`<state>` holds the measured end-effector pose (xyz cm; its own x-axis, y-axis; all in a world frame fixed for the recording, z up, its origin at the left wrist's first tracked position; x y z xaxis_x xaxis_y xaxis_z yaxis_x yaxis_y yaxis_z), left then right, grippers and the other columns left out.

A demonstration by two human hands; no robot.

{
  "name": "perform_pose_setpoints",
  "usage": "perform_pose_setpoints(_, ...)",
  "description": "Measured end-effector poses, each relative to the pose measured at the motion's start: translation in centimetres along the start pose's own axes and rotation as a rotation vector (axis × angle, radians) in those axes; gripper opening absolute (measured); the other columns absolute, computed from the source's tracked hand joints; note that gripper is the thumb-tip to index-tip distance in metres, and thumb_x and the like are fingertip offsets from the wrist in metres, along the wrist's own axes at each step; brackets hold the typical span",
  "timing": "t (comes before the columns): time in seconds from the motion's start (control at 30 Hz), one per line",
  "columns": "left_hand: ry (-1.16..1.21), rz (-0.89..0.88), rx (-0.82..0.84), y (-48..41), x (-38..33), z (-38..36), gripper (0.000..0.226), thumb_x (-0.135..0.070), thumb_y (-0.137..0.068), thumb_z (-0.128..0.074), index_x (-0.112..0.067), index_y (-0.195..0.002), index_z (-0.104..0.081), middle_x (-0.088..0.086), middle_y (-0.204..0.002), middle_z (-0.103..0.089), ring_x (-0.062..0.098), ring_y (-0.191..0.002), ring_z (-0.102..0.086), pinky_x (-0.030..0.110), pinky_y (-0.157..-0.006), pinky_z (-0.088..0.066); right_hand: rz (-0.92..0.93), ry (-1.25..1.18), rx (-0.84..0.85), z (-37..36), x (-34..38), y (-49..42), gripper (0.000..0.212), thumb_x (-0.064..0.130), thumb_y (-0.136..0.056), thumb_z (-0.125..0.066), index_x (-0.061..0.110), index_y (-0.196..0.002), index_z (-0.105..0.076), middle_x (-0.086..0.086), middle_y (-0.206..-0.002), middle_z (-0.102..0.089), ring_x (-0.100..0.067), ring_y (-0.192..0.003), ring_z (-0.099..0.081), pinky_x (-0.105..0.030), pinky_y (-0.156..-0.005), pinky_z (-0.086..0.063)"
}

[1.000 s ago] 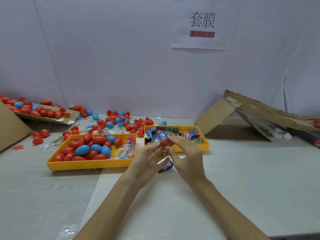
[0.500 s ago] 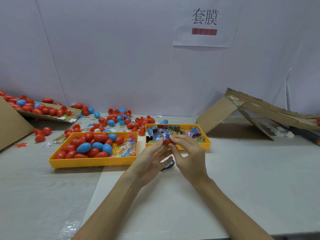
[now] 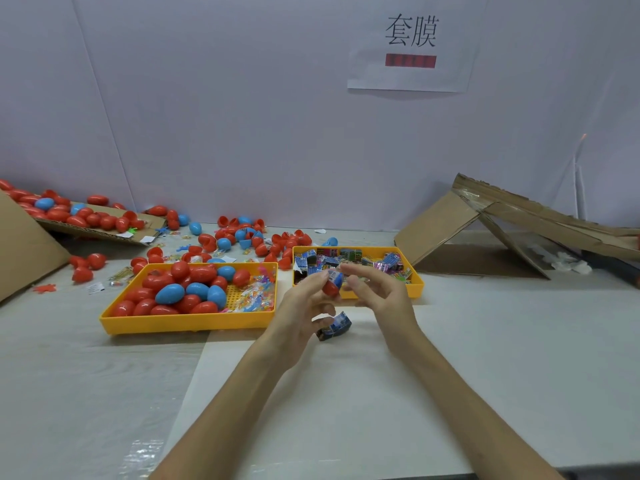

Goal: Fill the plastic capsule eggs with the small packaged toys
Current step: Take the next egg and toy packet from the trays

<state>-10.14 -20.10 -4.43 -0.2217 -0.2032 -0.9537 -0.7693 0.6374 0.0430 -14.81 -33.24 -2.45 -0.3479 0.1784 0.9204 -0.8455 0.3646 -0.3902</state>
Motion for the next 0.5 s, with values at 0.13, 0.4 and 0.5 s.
perform_pose_setpoints(0.13,-0.040,-0.041,0.012,-0.3,0.1,-0.2,0.040,-0.043,-0.104,-0.047,-0.008,-0.120,-0.057,0.006,-0.077,-0.063,0.015,-0.065,-0.055,0.034,-0.077,-0.047,-0.055,-0.021,0.057,-0.5,-0.5,0.2,0.019,0.019,-0.092,-0.068,0.023,-0.110,-0.074,0.002,-0.104,-0.077,-0.016,-0.092,-0.073,-0.034,-0.081,-0.060)
perform_pose_setpoints(0.4,-0.328,-0.307,-0.179,-0.3,-0.9,0.3,0.011,-0.030,-0.104,-0.053,-0.027,-0.108,-0.063,-0.003,-0.089,-0.073,0.014,-0.076,-0.073,0.022,-0.063,-0.058,-0.041,-0.046,-0.048,0.7,-0.6,0.1,0.021,0.023,-0.079,-0.080,0.014,-0.098,-0.076,-0.004,-0.094,-0.077,-0.021,-0.091,-0.074,-0.037,-0.078,-0.062)
perform_pose_setpoints(0.5,-0.316,-0.331,-0.159,-0.3,-1.1,0.5,0.014,-0.024,-0.097,-0.066,-0.026,-0.111,-0.071,-0.004,-0.099,-0.075,0.012,-0.088,-0.073,0.022,-0.070,-0.059,-0.031,-0.086,-0.052,0.8,-0.6,0.0,0.022,0.027,-0.077,-0.079,0.014,-0.095,-0.076,-0.008,-0.092,-0.076,-0.028,-0.090,-0.074,-0.041,-0.079,-0.062)
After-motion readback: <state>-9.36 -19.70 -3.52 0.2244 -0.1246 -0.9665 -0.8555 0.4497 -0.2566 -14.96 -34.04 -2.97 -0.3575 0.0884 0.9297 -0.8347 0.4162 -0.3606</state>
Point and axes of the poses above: each hand's wrist, its own y-axis away from the middle knuckle, its own z-axis out of the back of the hand, x = y × z, the point moved 8 cm from there along -y, towards the middle knuckle
